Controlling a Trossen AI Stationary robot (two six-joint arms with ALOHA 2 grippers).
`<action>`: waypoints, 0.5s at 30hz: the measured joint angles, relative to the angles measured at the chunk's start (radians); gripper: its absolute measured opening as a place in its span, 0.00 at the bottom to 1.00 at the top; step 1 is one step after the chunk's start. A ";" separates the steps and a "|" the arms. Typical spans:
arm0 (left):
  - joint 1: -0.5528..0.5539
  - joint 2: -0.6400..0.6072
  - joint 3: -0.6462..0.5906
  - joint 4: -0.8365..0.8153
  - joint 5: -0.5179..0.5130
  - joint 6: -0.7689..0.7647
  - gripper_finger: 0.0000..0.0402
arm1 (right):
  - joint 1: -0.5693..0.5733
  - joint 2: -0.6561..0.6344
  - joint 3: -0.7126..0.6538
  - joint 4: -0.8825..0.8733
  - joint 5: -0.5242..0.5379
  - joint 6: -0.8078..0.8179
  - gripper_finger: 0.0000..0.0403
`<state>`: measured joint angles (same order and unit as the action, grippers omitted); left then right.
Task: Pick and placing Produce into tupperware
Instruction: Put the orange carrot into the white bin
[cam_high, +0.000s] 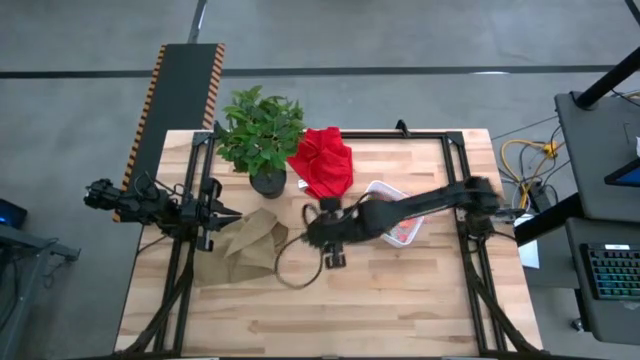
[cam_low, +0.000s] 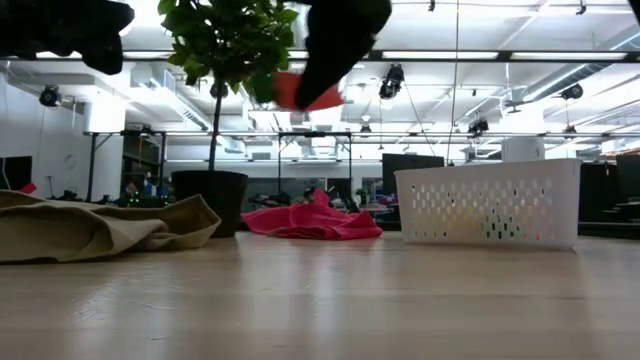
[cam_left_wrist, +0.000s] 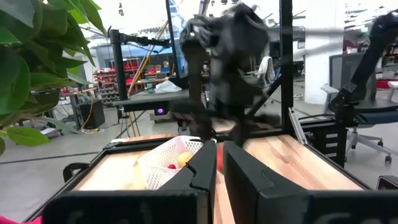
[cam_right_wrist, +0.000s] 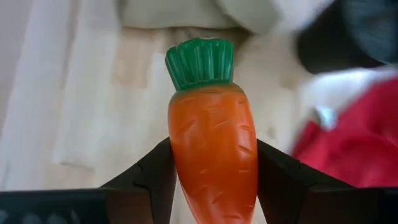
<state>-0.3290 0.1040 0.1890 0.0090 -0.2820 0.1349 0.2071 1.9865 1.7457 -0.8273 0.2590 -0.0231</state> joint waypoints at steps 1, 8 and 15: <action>0.000 0.000 0.000 0.000 0.000 0.000 0.04 | -0.009 -0.037 -0.028 0.003 0.005 0.008 0.43; 0.000 0.001 0.000 -0.003 0.012 -0.025 0.04 | -0.081 -0.359 -0.348 0.039 0.011 0.149 0.43; 0.000 0.000 0.000 -0.003 0.019 -0.025 0.04 | -0.105 -0.654 -0.731 0.131 0.073 0.328 0.43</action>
<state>-0.3290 0.1043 0.1890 0.0055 -0.2630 0.1098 0.1017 1.3320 1.0142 -0.6961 0.3323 0.3052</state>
